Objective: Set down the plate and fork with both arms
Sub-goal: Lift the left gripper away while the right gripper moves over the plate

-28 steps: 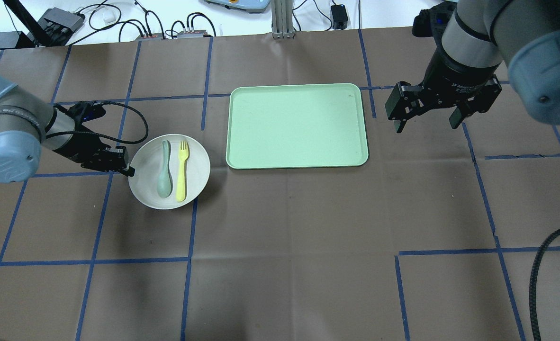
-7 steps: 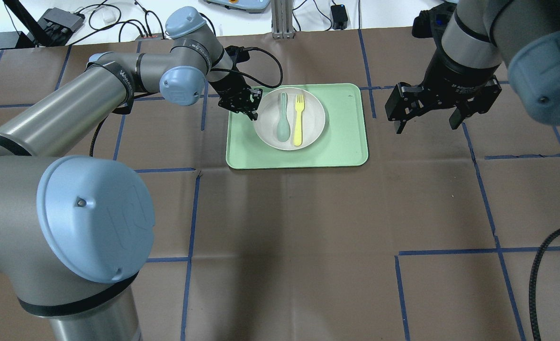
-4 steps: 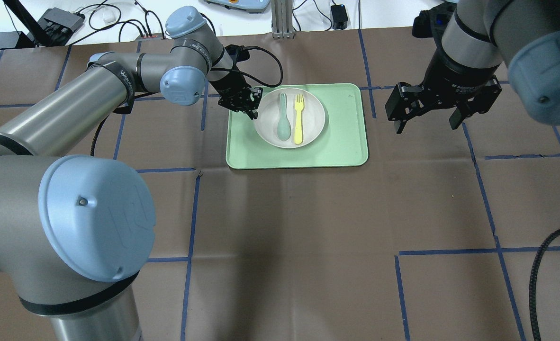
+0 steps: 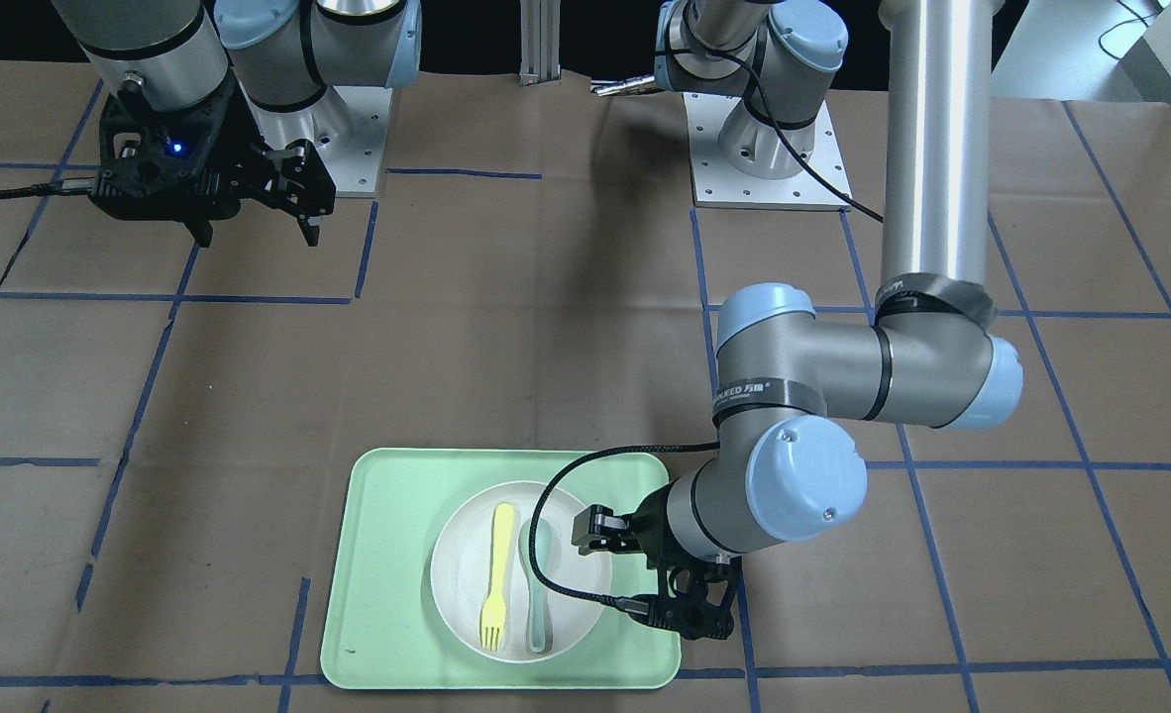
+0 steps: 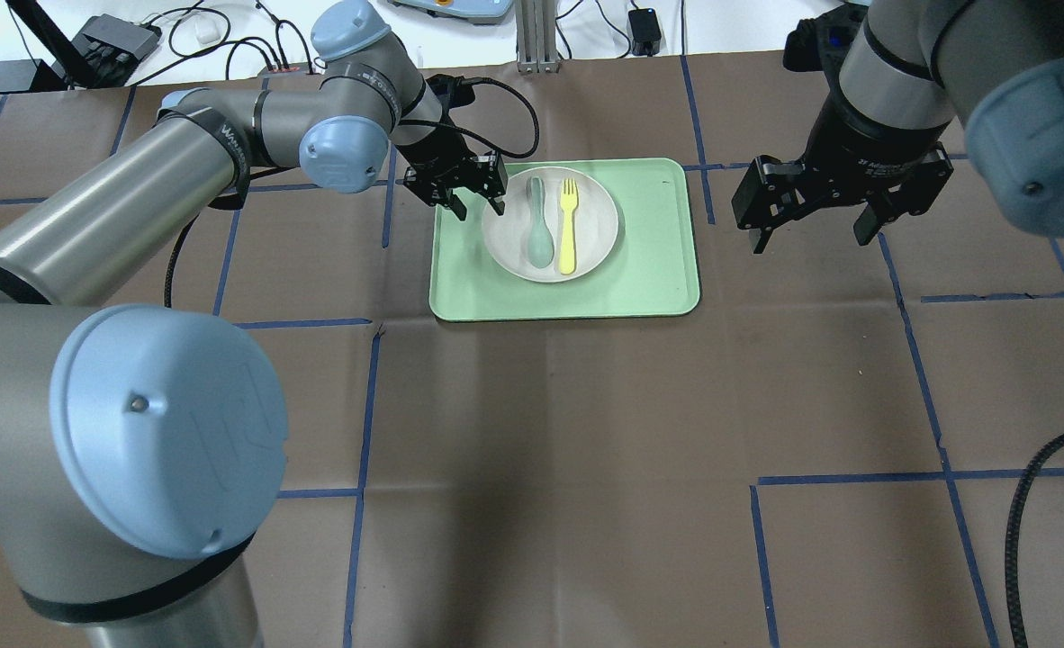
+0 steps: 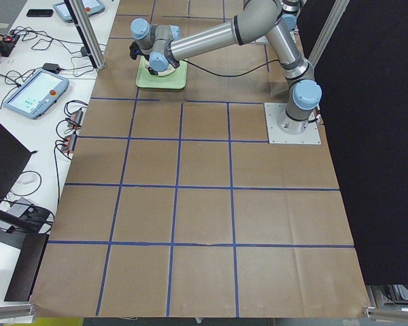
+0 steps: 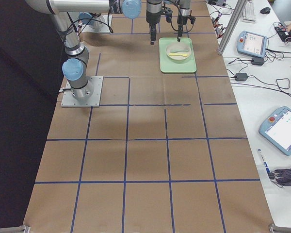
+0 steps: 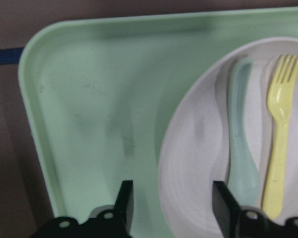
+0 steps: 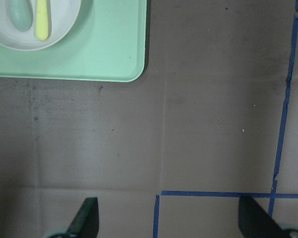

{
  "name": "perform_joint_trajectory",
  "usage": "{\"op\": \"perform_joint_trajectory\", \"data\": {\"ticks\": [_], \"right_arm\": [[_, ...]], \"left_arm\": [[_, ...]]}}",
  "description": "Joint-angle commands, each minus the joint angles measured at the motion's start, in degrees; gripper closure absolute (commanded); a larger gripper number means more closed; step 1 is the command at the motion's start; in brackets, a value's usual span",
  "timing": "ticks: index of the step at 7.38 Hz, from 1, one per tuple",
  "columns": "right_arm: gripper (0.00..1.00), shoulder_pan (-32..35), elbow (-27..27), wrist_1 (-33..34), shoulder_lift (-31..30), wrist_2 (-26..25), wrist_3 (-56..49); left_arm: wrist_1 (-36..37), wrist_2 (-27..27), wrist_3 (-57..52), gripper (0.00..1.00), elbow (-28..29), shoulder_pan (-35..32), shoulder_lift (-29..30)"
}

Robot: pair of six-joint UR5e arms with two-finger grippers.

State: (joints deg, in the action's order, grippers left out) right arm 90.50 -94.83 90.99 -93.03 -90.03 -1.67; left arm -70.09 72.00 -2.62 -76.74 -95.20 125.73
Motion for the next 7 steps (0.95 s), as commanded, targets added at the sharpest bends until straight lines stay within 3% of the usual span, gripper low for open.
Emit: {"op": "perform_joint_trajectory", "data": {"ticks": [1,4,7], "right_arm": [[0.00,0.2,0.3,0.4,0.4,0.0,-0.1],[0.00,0.4,1.0,2.7,1.7,0.2,0.6],[0.00,0.5,1.1,3.8,3.1,0.2,0.6]], "left_arm": [[-10.6,8.0,0.0,0.01,-1.8,0.5,-11.9],[-27.6,15.0,-0.9,0.01,-10.3,2.0,-30.5],[-29.1,15.4,-1.0,0.01,-19.4,5.0,-41.4]]}}
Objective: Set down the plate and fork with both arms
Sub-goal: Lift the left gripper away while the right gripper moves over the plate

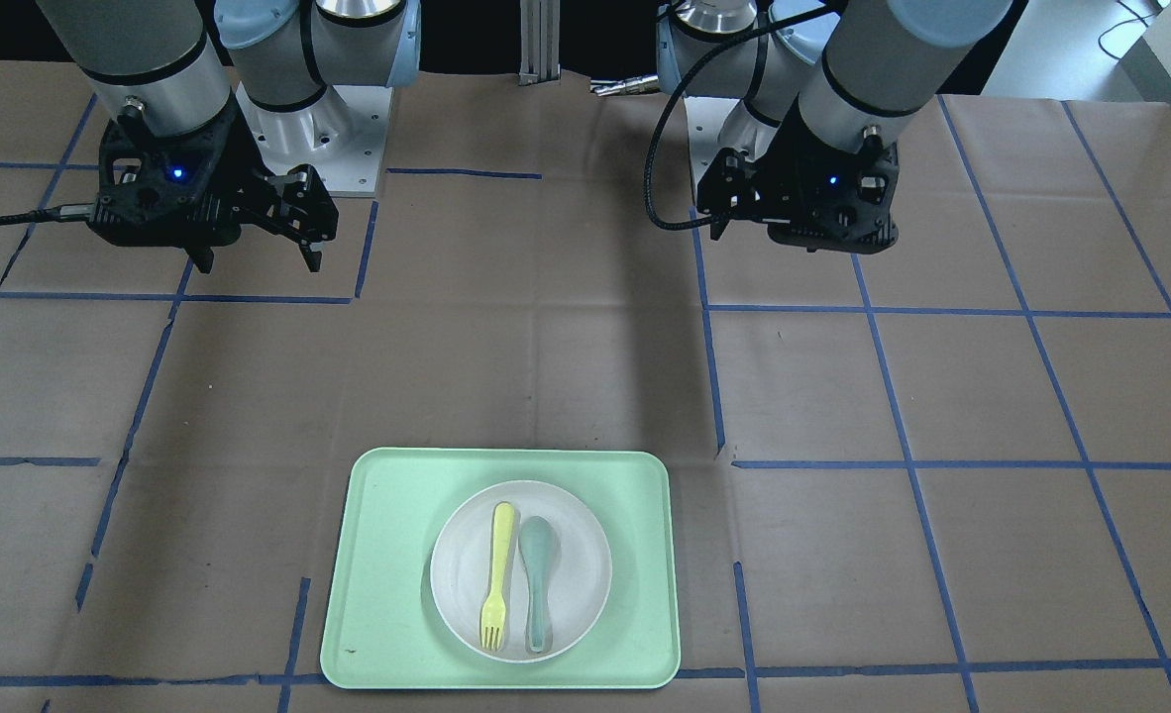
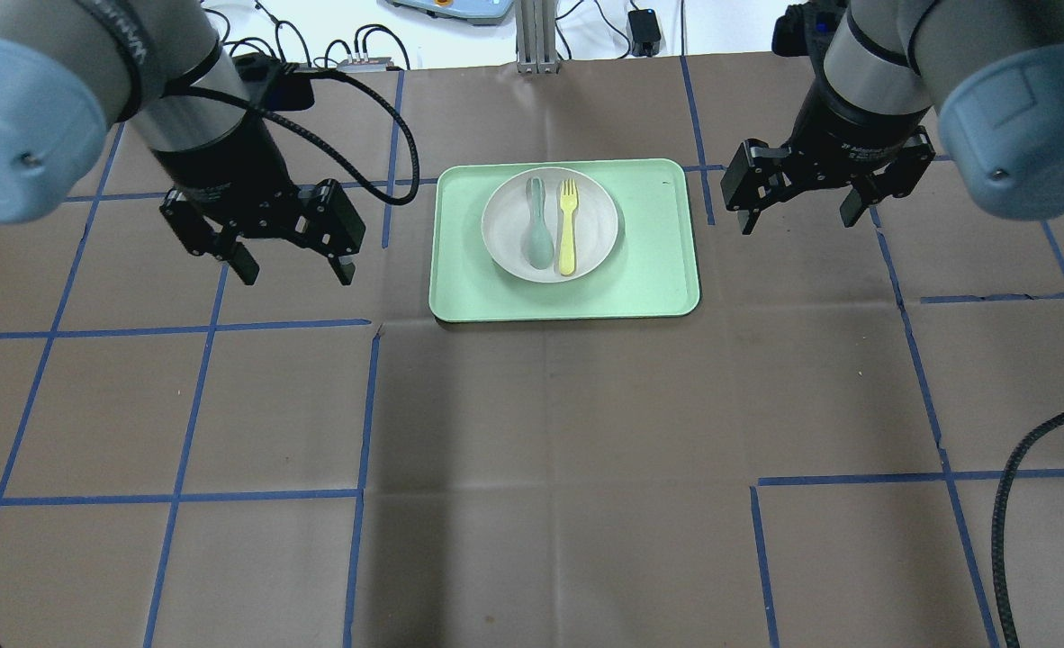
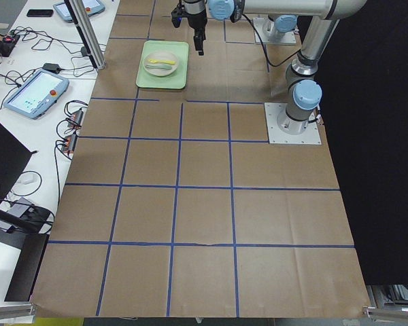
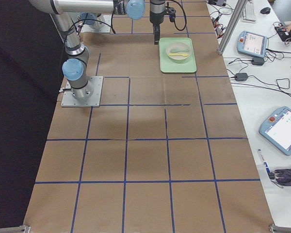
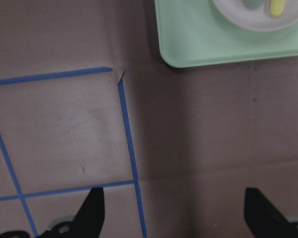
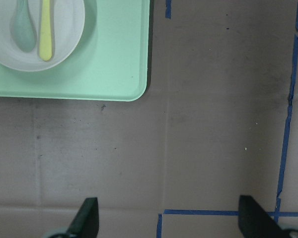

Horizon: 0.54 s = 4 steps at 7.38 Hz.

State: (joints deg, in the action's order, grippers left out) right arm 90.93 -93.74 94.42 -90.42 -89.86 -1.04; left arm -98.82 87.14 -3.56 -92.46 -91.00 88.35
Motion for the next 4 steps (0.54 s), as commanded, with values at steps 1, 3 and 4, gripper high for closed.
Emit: {"op": "perform_joint_trajectory", "data": {"ticks": [1,3,4], "right_arm": [[0.00,0.1,0.7,0.7,1.6,0.0,0.0],[0.00,0.7,4.6,1.9,6.0,0.0,0.2],[0.00,1.8,6.8,2.0,8.1,0.0,0.6]], "left_arm": [[-0.3,0.1,-0.7,0.01,-4.7,1.1,-4.8],[1.7,0.3,-1.8,0.01,-4.1,1.0,-4.9],[7.7,0.6,-1.8,0.01,-5.1,1.0,-4.0]]}}
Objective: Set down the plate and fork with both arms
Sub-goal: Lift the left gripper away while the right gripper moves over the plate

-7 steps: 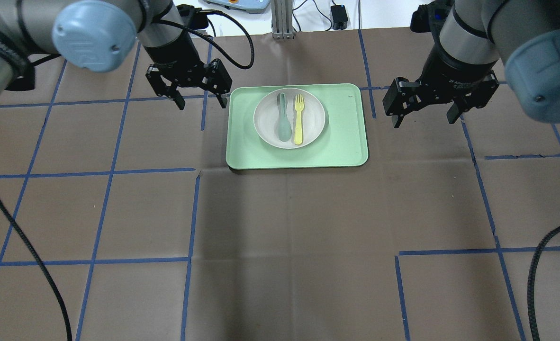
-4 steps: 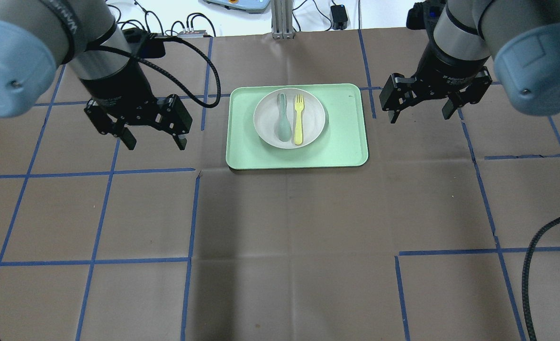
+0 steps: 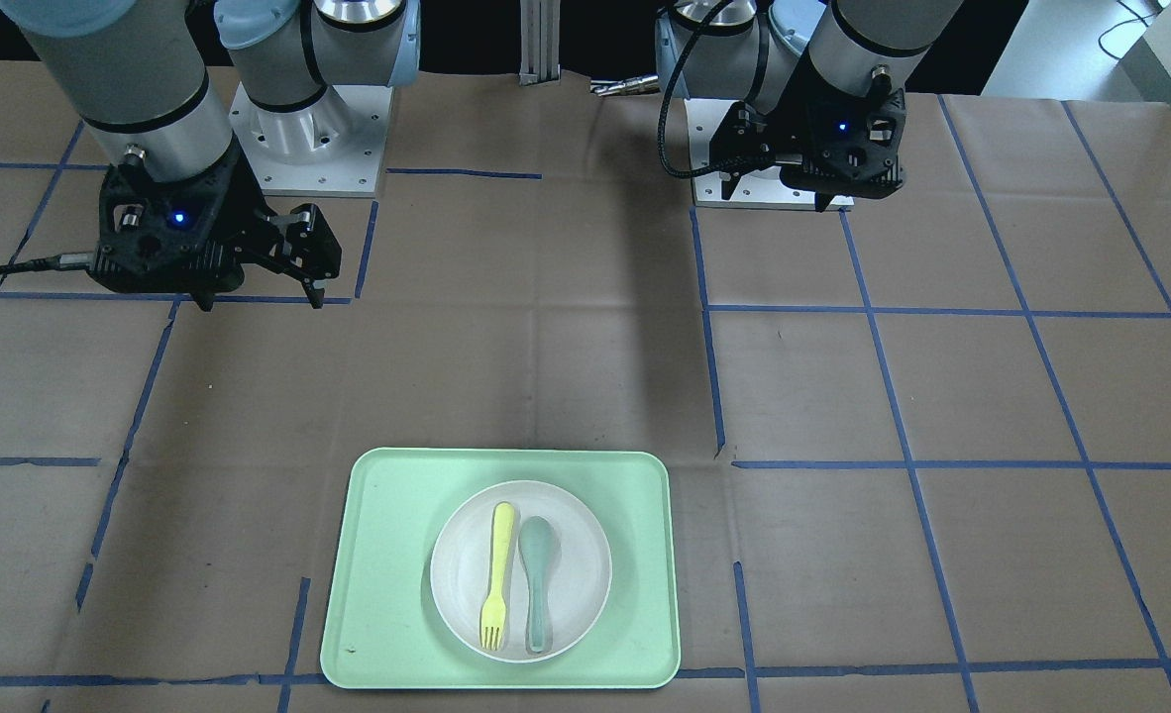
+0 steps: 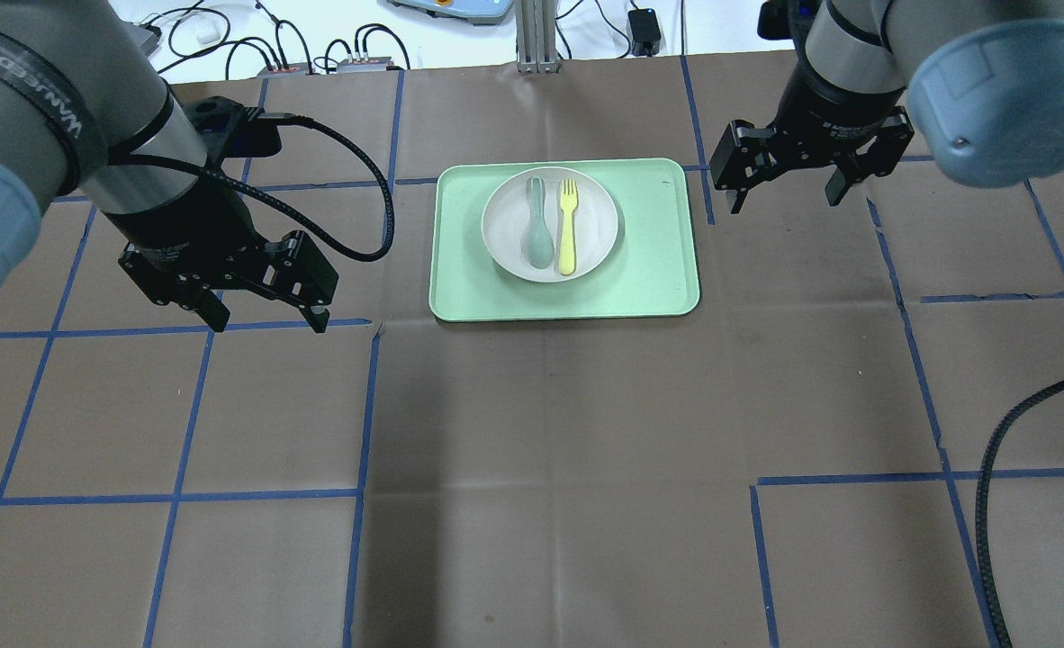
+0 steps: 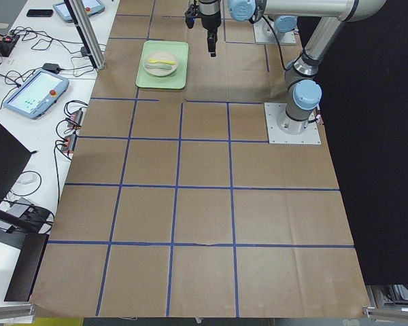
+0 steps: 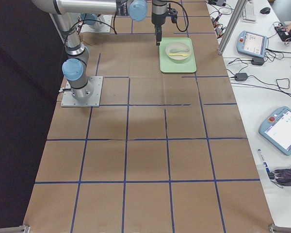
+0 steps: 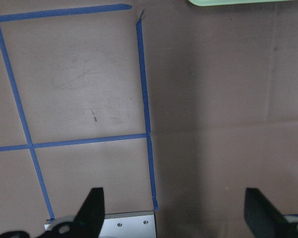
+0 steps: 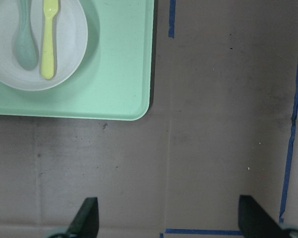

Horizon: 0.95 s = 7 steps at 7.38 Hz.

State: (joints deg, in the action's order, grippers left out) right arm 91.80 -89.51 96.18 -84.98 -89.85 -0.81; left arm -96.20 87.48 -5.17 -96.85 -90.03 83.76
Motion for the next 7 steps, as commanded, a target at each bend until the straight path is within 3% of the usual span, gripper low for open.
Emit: {"op": "perform_joint_trajectory", "data": {"ticks": [1,2,7], "right_arm": [[0.00,2.3,5.1,0.2,5.3,-0.1,1.9],[0.00,3.2,6.9,0.3,7.4,-0.1,2.7],[0.00,12.1,16.2,8.4,22.8,0.0,13.2]], "left_arm": [[5.8,3.6,-0.2,0.01,-0.9,0.0,-0.1],[6.5,6.2,-0.2,0.01,-0.7,0.0,-0.1],[6.7,5.8,0.2,0.00,-0.7,-0.1,-0.3]]}}
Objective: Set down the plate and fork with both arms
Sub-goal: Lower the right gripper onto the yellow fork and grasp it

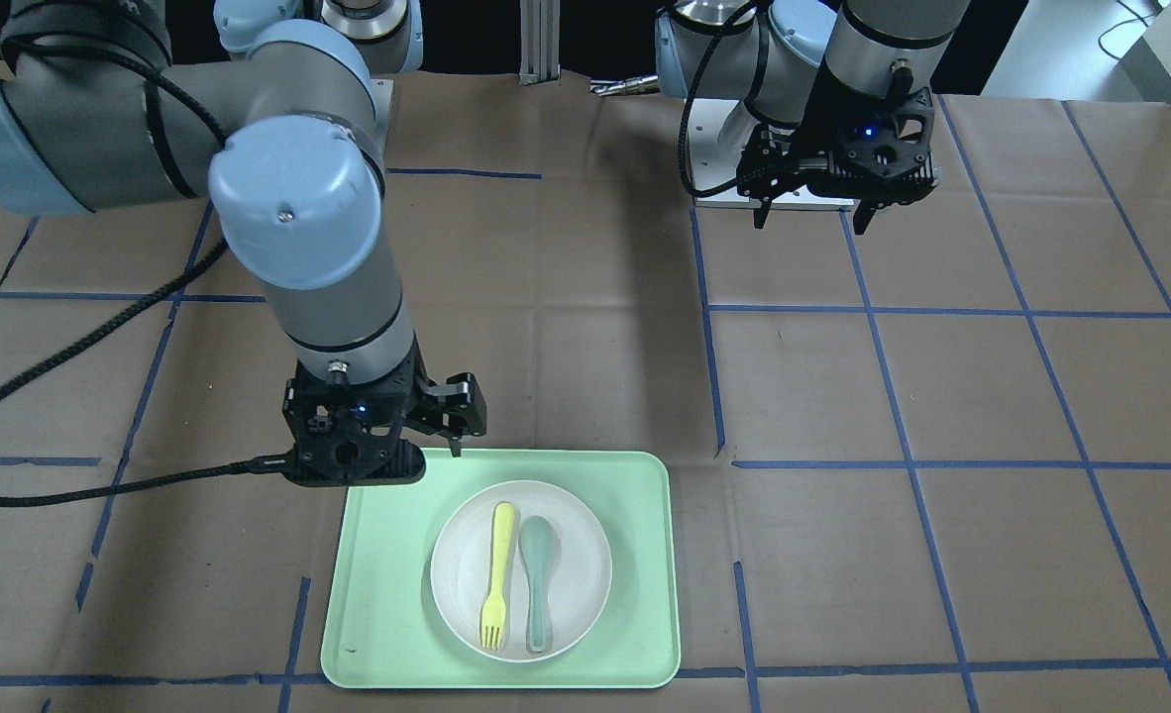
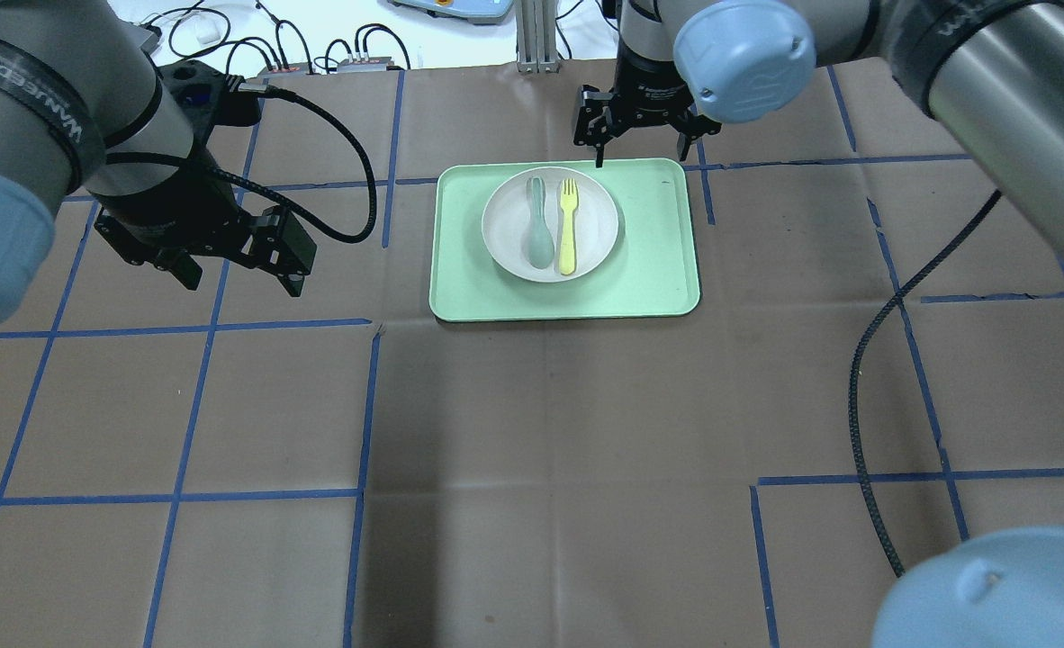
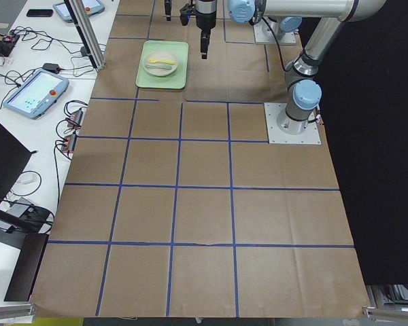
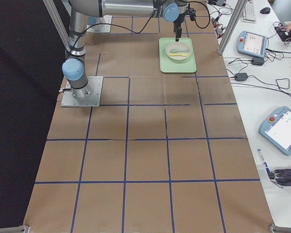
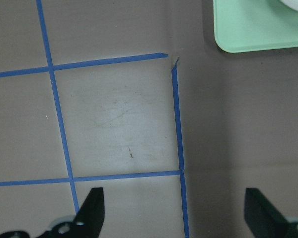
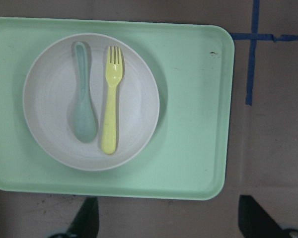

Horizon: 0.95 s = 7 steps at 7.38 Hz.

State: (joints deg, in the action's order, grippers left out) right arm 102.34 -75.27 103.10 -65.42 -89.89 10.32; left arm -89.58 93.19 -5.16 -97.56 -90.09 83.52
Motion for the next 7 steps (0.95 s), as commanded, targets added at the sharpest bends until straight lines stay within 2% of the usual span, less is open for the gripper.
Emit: {"op": "perform_joint_trajectory", "data": {"ticks": [1,3,4,5,7], "right_arm": [[0.00,2.2,3.0,1.6,5.5,0.2,4.8],[0.00,2.4,3.1,3.5,8.4,0.2,6.5],[0.07,2.4,3.1,4.1,9.4,0.2,7.4],[0.23,2.9,3.1,5.3,10.6,0.2,8.0],[0.44,3.7,3.2,7.7,12.5,-0.2,8.2]], "left_arm": [[0.1,0.0,0.2,0.00,-0.1,0.1,0.2],[0.1,0.0,0.4,0.00,-0.2,0.1,0.2],[0.1,0.0,0.7,0.00,-0.2,0.1,0.2],[1.1,-0.8,0.9,0.00,-0.2,0.1,0.3],[2.6,-2.5,0.9,0.00,-0.2,0.1,0.7]]}}
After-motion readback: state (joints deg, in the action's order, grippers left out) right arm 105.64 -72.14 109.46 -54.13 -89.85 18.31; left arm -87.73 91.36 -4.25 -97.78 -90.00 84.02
